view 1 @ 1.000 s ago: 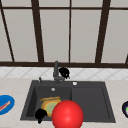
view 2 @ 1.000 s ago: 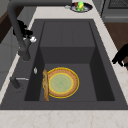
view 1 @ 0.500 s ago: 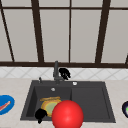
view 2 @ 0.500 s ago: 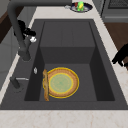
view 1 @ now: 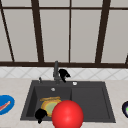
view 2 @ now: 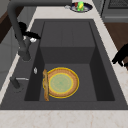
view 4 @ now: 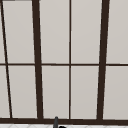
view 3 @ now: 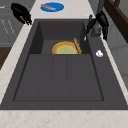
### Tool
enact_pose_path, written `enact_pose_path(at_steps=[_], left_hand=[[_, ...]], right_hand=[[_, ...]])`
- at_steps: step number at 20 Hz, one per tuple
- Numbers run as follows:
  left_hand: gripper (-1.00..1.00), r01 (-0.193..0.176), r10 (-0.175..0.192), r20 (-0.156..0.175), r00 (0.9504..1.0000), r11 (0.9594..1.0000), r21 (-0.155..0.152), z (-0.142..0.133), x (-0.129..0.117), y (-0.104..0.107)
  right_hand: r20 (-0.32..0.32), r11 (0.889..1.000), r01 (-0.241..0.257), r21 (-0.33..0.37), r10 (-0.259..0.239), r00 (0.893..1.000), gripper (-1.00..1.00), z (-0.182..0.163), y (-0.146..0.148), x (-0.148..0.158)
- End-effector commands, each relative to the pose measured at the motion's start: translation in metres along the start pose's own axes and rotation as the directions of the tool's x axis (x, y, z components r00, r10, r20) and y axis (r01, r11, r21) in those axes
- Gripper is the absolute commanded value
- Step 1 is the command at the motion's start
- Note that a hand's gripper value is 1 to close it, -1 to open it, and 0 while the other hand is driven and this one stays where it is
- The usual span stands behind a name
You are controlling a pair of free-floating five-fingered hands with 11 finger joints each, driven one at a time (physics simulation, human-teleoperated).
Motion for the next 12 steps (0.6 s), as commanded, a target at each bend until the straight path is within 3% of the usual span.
enact_pose_path(at_steps=[1, 8, 9, 10, 12], left_hand=[[0.00, 0.000, 0.000, 0.000, 1.0000, 1.0000, 0.000, 0.000, 0.000, 0.000], [0.00, 0.000, 0.000, 0.000, 1.0000, 1.0000, 0.000, 0.000, 0.000, 0.000], [0.00, 0.000, 0.000, 0.000, 1.0000, 1.0000, 0.000, 0.000, 0.000, 0.000], [0.00, 0.000, 0.000, 0.000, 1.0000, 1.0000, 0.000, 0.000, 0.000, 0.000], [0.00, 0.000, 0.000, 0.000, 1.0000, 1.0000, 0.000, 0.000, 0.000, 0.000]], right_hand=[[0.095, 0.997, 0.083, 0.000, -0.083, 0.992, -1.00, 0.003, 0.008, -0.005], [0.240, 0.988, 0.154, 0.016, -0.154, 0.958, -1.00, 0.005, 0.020, -0.017], [0.259, 0.987, 0.160, 0.012, -0.157, 0.953, 1.00, 0.006, 0.021, -0.018], [0.283, 0.989, 0.147, -0.014, -0.137, 0.949, 1.00, 0.007, 0.020, -0.019], [0.312, 0.982, 0.184, -0.043, -0.162, 0.936, 1.00, 0.007, 0.020, -0.022]])
